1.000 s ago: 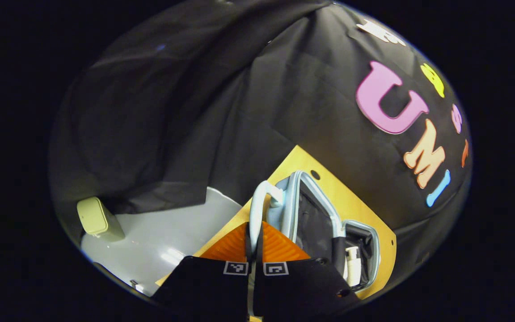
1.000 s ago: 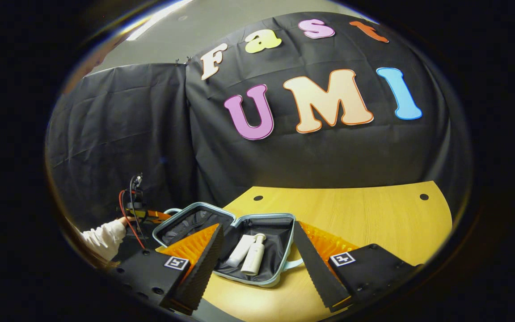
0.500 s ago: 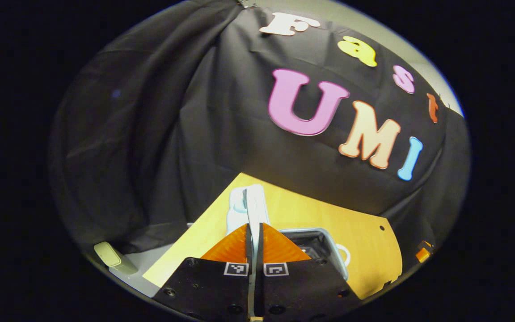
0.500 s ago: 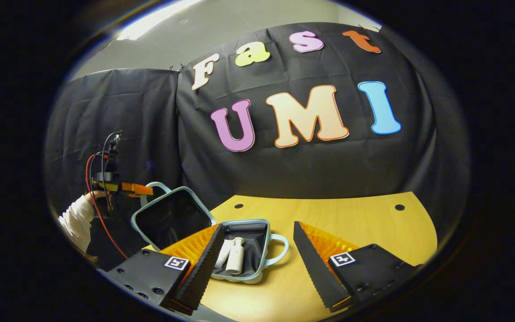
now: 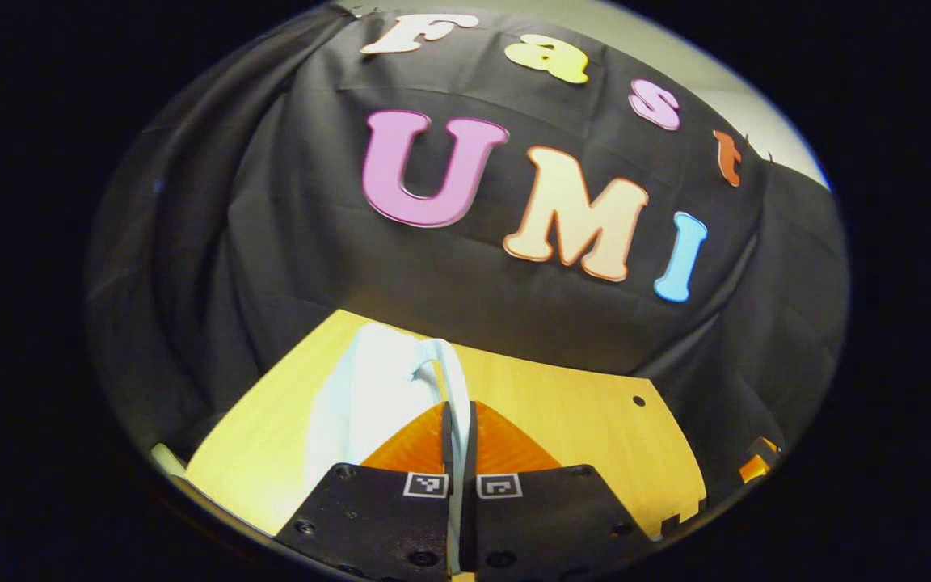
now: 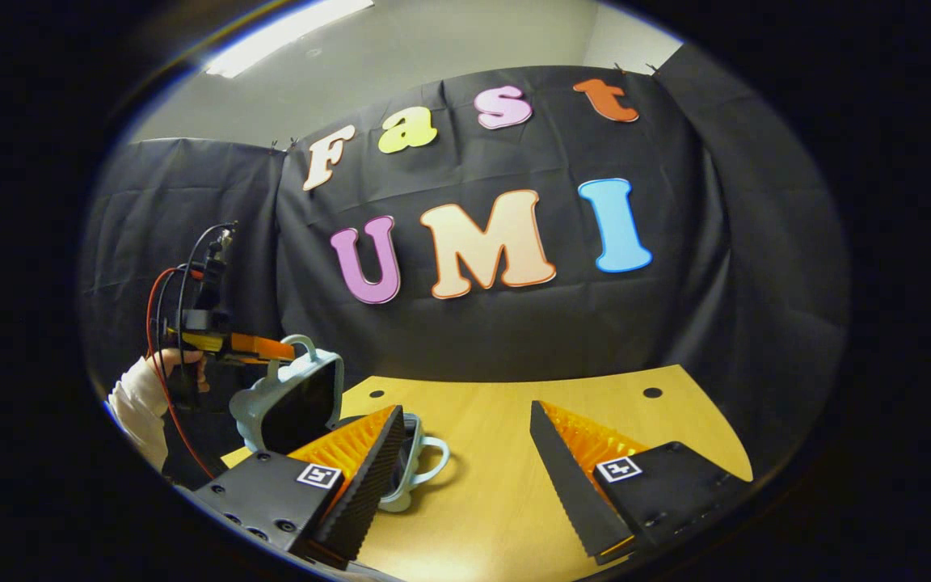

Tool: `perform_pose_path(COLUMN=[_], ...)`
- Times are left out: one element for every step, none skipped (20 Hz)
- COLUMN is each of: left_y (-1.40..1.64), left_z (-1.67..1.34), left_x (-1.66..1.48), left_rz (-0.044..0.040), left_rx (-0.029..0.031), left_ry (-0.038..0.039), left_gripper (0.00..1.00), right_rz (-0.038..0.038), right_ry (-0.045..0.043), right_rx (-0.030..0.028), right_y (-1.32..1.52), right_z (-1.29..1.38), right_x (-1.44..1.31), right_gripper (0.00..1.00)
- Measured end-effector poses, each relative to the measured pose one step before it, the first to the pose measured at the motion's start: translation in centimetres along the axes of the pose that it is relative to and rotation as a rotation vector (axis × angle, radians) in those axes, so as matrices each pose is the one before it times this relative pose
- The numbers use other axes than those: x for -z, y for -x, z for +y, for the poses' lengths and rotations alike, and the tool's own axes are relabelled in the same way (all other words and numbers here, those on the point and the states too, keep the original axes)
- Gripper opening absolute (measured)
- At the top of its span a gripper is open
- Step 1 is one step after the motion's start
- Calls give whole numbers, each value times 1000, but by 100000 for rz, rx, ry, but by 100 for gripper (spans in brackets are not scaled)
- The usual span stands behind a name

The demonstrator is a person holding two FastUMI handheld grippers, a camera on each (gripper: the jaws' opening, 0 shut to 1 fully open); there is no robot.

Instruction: First open the suitcase, pack the skin care products into it, and then close the suitcase.

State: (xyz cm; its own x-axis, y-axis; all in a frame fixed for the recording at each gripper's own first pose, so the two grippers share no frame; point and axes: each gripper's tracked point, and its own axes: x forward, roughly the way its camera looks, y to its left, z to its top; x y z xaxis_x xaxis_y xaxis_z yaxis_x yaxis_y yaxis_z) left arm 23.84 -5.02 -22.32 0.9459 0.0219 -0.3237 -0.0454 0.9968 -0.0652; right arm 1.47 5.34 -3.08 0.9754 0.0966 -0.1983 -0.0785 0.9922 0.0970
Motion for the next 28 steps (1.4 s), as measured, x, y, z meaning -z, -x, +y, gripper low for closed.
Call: perform_pose_path(left_y=[-1210, -1366, -1466, -1540, -1397, -1664, -1482, -1179, -1098, -1130, -887, -864, -835, -463, -264, 85, 168, 570, 687, 1113, 1486, 1654, 1746, 2030, 1865, 2053, 1862, 1589], left_z=[-1631, -1552, -1271, -983, -925, -872, -701, -713, -503, -336, -167, -215, -73, -249, -354, -378, -529, -531, -672, -127, -392, -876, -1264, -1286, -1034, -603, -542, -309], left_x=[1044, 1637, 1473, 1596, 1360, 1643, 1339, 1545, 1253, 891, 638, 542, 406, 884, 609, 38, -535, -477, -721, -1374, -1649, -1823, -1539, -1321, -1311, -1170, -846, -592], left_rz=[1510, 2605, 2295, 2206, 2399, 3439, 2906, 3551, 2610, 2445, 1214, 771, 703, 1196, 1725, 712, -1701, -1376, -1591, -3268, -4660, -5017, -4603, -4690, -5368, -5115, -4251, -3089], left_rx=[1433, 731, 277, -78, -97, -220, 10, -353, -235, -438, -405, -394, -652, 234, 675, 1098, 2750, 2667, 2583, 306, 1087, 2001, 2609, 2165, 1251, -278, -978, -1786], left_ry=[12, -381, -1350, -2173, -2645, -2448, -2026, -1044, -537, -851, -1079, -1396, -1552, -1035, 32, -86, 2219, 2862, 2351, 585, -387, -294, -193, -226, -676, -885, -983, -978], left_gripper=[0, 0, 0, 0, 0, 0, 0, 0, 0, 0, 0, 0, 0, 0, 2, 8, 12, 18, 36, 55, 74, 84, 84, 84, 84, 84, 84, 87], right_rz=[-622, -570, -524, -360, -250, -136, -192, -23, 99, 179, 769, 792, 496, 73, -316, -531, -563, -451, -498, -601, -595, -507, -649, -831, -829, -674, -555, -917], right_ry=[-432, -736, -773, -633, -476, -307, -36, 258, 250, 259, -50, -276, -175, 67, 185, 359, 630, 515, 118, -269, -294, -29, 313, 416, 117, -491, -981, -932], right_rx=[1285, 1232, 1156, 1075, 1117, 934, 898, 1027, 751, 432, 261, -342, -380, -224, -326, -318, -50, 231, 249, 166, 254, 511, 603, 538, 450, 347, 130, 1], right_y=[464, 345, 368, 265, 294, 169, 116, 21, 106, -63, -47, -69, -59, -62, -8, -75, 17, -29, 65, 27, 179, 56, 58, 14, -2, -121, -22, 43], right_z=[-683, -602, -599, -498, -395, -415, -395, -316, -218, -22, 22, 238, 265, 187, 163, 163, 56, -93, -72, -87, -46, -173, -277, -123, -163, -90, -21, 24], right_x=[-164, -174, -114, -49, -24, 19, 124, 98, 150, 74, 344, 168, 17, -114, -249, -273, -179, -174, -178, -299, -236, -250, -206, -265, -236, -270, -200, -304], right_gripper=[98, 98, 98, 98, 98, 98, 98, 98, 98, 98, 98, 98, 98, 98, 98, 98, 98, 98, 98, 98, 98, 98, 98, 98, 98, 98, 98, 98])
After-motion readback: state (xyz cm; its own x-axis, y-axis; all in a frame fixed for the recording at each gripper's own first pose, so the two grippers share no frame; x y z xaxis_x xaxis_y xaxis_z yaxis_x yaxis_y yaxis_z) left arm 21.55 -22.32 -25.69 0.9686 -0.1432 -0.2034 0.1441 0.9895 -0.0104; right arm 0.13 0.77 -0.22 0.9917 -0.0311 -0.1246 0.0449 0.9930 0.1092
